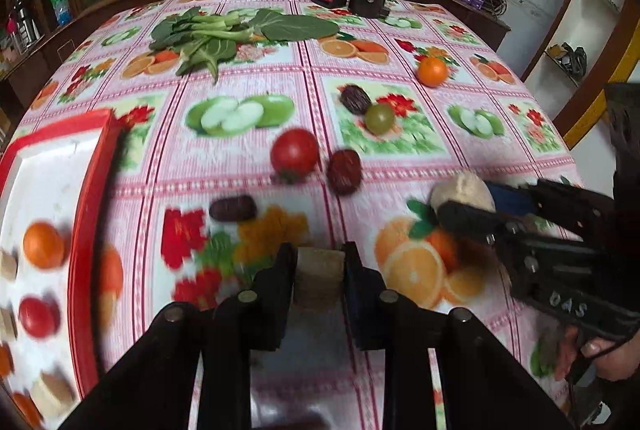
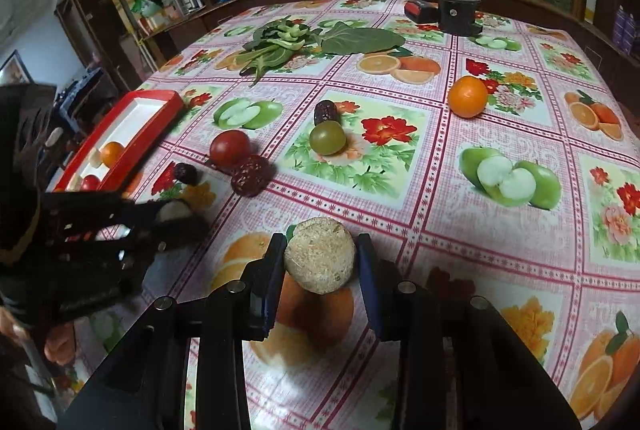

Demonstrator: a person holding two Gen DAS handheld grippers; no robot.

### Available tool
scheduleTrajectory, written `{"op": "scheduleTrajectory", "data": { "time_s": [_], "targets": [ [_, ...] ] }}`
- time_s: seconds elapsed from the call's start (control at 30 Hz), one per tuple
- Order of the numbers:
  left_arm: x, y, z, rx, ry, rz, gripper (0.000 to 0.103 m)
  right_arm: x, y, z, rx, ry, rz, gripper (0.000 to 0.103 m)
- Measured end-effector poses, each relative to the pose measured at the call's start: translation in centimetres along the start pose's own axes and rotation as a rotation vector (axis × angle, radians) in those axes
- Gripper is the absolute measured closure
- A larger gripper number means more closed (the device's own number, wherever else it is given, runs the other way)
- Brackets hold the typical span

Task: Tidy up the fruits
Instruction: 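Lift and carry both root chunks over the white tray with both grippers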

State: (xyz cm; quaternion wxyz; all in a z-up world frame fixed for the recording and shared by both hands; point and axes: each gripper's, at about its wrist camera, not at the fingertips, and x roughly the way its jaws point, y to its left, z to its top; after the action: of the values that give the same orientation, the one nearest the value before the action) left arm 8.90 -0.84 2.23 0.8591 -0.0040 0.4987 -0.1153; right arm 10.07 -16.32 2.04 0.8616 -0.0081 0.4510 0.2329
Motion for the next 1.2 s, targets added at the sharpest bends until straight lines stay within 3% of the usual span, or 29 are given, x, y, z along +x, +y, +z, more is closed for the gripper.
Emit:
{"op": "scheduleTrajectory", "data": {
  "time_s": [0.67,1.2],
  "targets": [
    [-4.7,1.6,-6.0,-0.088,0.011,-0.01,0.077,-4.0,4.0,-4.5,0.005,0.004,-0.072,0.069],
    [-7.4,6.0,-6.0,-0.137,-0.024,0.002,0.077,-2.8,9.7,-0.5,-0.054,-0.019,-0.053,0.069]
  ]
}}
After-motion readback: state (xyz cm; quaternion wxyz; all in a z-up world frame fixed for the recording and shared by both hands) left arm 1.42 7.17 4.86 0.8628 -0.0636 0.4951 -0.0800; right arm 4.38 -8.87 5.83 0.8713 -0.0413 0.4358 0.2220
